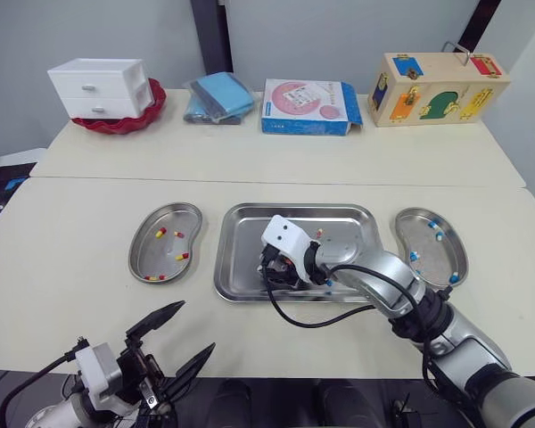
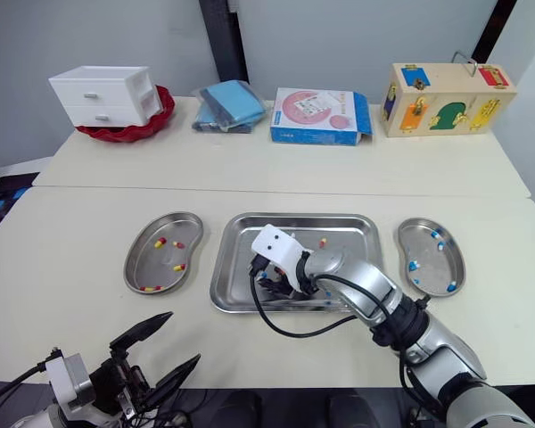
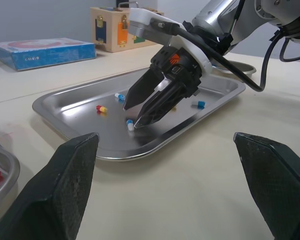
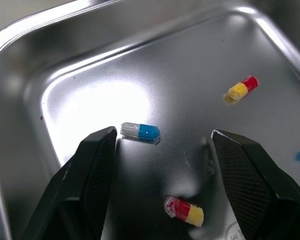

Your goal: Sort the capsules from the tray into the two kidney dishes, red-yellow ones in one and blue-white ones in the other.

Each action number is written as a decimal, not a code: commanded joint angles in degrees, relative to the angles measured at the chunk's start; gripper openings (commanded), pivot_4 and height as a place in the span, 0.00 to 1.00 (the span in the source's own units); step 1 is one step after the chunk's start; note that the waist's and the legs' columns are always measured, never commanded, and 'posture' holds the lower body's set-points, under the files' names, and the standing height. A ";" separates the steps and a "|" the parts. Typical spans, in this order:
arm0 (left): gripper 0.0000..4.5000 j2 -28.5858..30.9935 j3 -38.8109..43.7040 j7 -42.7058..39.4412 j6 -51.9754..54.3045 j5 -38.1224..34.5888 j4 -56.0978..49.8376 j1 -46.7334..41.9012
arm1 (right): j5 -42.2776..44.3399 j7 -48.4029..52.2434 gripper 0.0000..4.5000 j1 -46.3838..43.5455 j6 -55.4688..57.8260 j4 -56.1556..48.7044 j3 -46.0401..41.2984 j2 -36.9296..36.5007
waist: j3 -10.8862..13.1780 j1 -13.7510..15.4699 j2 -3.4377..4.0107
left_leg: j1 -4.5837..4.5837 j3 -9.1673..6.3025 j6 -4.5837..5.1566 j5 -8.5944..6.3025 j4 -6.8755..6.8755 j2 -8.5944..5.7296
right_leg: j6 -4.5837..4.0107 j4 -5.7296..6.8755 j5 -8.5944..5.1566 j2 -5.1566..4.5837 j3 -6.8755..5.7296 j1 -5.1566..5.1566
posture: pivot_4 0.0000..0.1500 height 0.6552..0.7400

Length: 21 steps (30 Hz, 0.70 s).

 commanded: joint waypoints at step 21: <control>1.00 3.52 -1.08 5.15 1.37 -0.81 -2.97 0.56 | -7.00 4.36 0.38 2.09 -3.51 1.51 1.78 2.22 | 0.01 -0.07 0.01 | 0.01 0.00 0.00 0.00 -0.02 0.00 | 0.00 -0.01 0.00 0.00 0.01 -0.01 | 1.00 1.00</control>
